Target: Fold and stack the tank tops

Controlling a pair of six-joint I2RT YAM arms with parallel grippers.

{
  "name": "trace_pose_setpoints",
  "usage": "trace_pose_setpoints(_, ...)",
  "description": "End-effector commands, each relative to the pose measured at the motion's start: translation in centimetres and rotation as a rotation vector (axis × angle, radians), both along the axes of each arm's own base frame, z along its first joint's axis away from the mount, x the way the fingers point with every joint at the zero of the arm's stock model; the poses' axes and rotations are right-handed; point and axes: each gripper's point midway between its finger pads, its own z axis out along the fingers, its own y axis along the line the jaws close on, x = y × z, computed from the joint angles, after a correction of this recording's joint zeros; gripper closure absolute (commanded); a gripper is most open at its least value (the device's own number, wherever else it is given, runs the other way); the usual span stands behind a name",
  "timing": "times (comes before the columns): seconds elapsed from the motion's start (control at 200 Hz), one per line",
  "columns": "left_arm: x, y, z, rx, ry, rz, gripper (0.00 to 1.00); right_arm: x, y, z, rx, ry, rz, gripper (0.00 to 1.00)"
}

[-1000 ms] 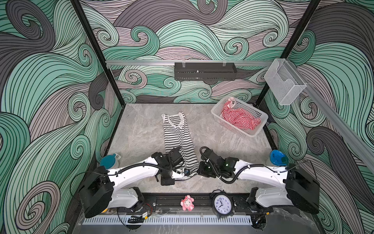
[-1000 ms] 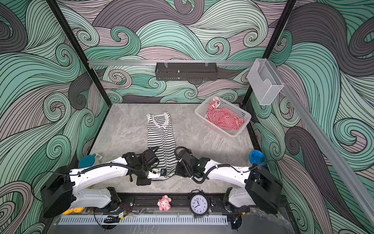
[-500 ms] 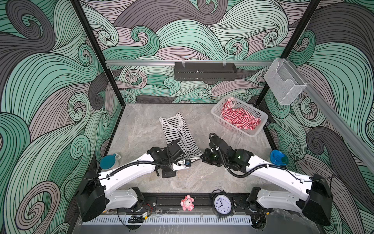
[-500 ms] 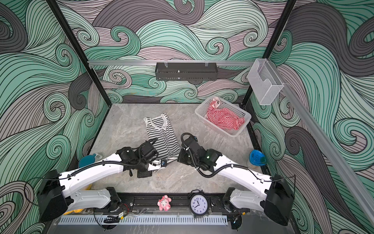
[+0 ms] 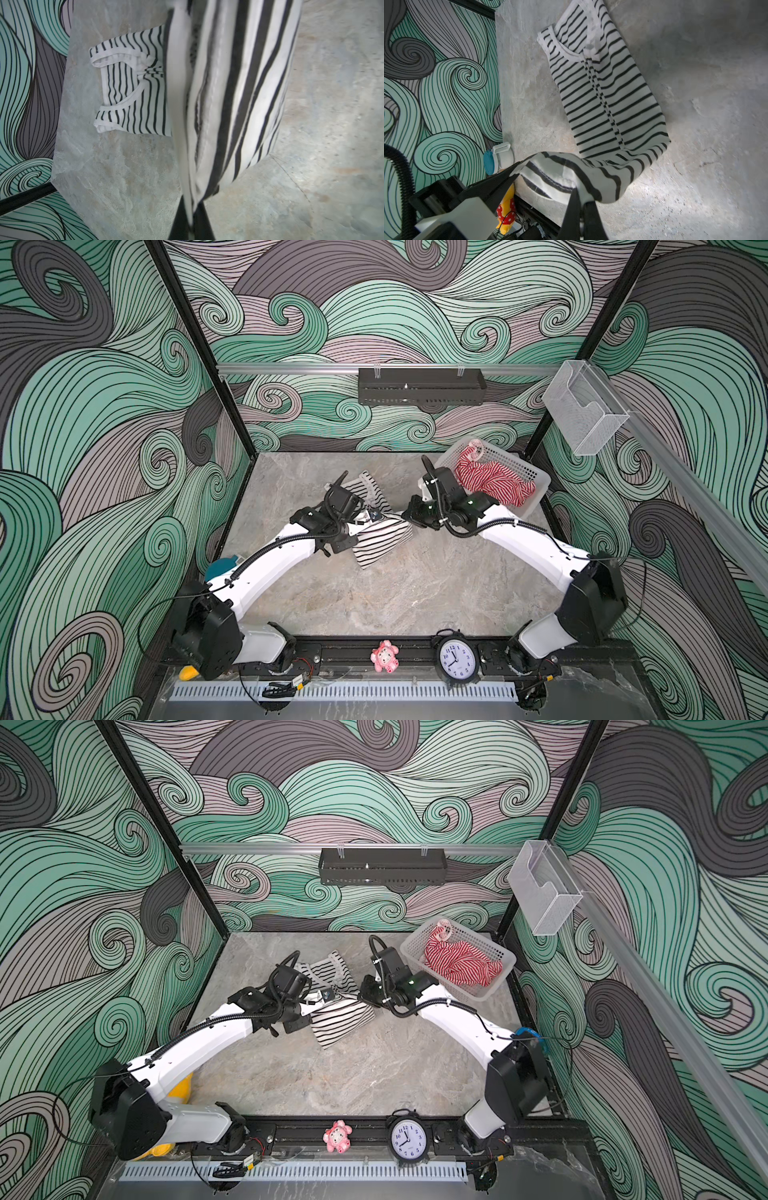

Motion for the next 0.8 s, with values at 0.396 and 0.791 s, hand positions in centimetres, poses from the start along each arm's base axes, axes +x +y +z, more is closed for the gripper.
trace_pose_setpoints(0.396,8.0,1.6,-5.3,-0.037,0.113,0.078,1.00,9.1,2.8,-5.4,0.018,0.153,0.074,1.00)
trace_pose_setpoints(0.791,11.8,3.3,-9.0,0.006,0.113,0.223,0.70,12.4,3.0,-10.2,0.005,0.203,0.075,0.51)
